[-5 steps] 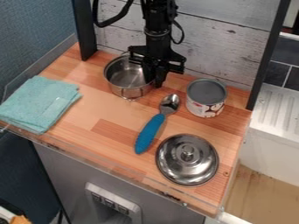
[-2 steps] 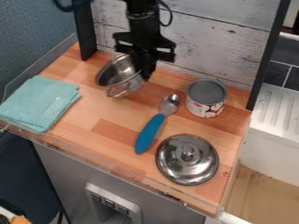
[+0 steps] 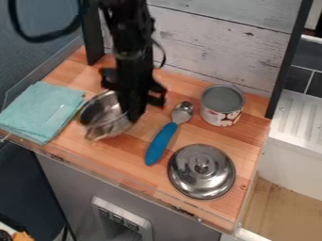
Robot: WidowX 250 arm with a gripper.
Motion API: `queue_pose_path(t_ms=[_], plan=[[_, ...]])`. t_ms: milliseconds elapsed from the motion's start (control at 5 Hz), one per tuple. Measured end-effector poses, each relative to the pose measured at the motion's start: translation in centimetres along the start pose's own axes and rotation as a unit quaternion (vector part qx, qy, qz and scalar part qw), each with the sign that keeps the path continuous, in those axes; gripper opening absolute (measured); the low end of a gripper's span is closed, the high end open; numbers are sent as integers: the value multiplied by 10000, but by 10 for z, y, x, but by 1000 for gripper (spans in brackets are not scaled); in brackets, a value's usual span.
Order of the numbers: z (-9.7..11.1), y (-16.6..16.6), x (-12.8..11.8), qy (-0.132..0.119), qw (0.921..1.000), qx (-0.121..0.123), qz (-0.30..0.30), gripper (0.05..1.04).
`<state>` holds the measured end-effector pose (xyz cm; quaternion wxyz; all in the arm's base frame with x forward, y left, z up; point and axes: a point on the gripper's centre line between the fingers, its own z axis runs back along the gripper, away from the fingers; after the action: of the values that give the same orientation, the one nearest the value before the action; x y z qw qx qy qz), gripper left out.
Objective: Move the silver pot to the bottom of the table
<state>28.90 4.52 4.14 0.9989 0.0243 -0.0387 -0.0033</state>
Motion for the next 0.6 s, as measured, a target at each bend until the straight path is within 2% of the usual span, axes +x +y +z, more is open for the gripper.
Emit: queue_pose_path(t_ms=[400,600], plan=[[-14,0,-18,177,9997,69,-149,88],[-19,-1,-30,285,9994,74,-186,253]])
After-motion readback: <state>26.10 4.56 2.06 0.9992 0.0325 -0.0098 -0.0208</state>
